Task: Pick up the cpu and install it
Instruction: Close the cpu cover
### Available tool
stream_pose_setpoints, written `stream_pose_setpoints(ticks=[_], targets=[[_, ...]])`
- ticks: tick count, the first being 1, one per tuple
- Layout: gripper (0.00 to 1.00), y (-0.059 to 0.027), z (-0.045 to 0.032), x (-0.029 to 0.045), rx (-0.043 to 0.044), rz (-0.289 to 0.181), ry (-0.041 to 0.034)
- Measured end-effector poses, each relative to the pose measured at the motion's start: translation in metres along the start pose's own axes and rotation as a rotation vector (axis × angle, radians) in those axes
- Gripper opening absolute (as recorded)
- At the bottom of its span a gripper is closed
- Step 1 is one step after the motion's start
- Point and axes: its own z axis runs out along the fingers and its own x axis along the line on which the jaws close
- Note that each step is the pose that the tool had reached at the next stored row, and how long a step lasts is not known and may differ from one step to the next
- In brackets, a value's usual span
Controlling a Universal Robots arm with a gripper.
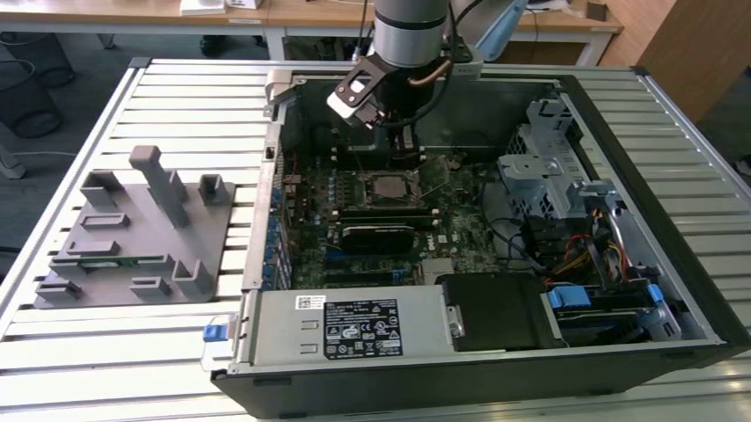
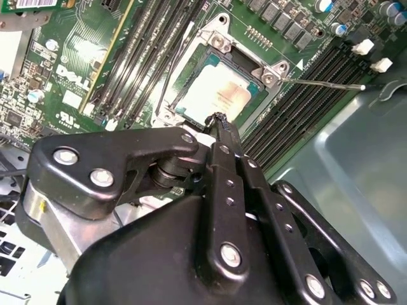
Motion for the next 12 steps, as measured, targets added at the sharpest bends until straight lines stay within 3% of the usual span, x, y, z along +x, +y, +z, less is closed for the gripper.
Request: stream_pose_setpoints(ticks=[12], targets=[[0.11,0.0003,-0.0128,0.0000,-0.0002,0.000,0.0002]])
